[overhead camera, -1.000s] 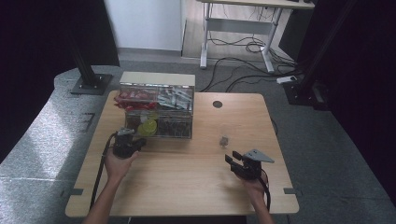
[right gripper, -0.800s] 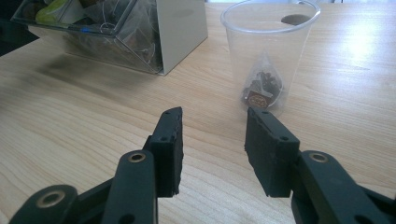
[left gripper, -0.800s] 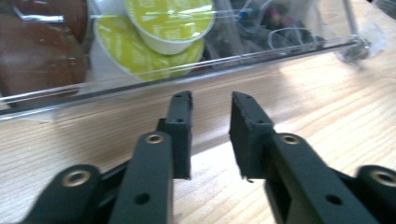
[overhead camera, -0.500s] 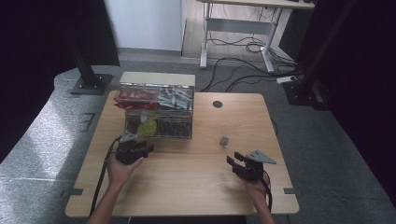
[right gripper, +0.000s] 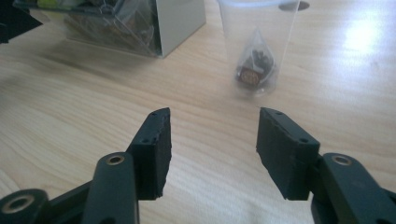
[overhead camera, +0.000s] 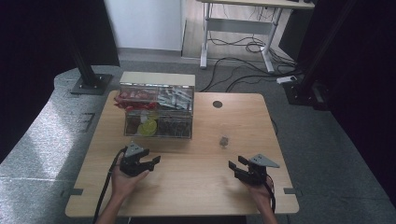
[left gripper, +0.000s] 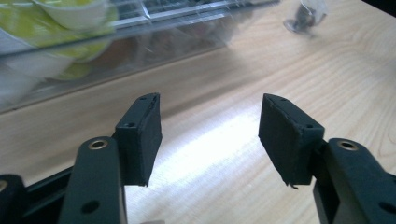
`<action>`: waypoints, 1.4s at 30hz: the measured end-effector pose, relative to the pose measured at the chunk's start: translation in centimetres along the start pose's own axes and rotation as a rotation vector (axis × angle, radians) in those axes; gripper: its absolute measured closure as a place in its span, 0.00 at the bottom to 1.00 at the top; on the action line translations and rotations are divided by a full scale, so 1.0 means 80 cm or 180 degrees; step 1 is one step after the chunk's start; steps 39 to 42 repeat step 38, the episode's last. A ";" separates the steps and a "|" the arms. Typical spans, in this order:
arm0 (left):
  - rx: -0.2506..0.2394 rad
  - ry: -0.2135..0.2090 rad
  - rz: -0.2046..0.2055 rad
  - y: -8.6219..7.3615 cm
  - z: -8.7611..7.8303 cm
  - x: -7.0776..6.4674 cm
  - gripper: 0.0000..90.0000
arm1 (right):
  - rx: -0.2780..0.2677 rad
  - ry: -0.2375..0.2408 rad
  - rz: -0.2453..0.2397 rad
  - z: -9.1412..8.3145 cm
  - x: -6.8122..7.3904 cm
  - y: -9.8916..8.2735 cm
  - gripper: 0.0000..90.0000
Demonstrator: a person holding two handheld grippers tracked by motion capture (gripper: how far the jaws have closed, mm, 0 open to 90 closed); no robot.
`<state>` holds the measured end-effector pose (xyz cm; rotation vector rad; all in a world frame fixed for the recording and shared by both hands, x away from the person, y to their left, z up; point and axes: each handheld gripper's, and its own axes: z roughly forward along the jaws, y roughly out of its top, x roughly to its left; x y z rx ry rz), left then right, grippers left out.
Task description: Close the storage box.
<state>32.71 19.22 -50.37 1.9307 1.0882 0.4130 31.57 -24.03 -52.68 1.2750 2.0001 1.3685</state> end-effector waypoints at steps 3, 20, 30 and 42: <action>0.0023 -0.0007 0.0034 -0.006 0.001 -0.006 0.42 | 0.0052 -0.0018 -0.0024 -0.002 -0.002 -0.008 0.46; 0.0311 0.0031 0.0027 -0.060 -0.005 -0.015 0.38 | 0.0320 -0.0163 -0.0051 -0.022 -0.014 -0.043 0.39; 0.0354 0.0073 -0.0025 -0.071 -0.007 -0.009 0.38 | 0.0355 -0.0188 -0.0068 -0.019 -0.015 -0.042 0.37; 0.0364 0.0091 -0.0017 -0.070 -0.006 -0.007 0.38 | 0.0373 -0.0211 -0.0059 -0.019 -0.016 -0.042 0.36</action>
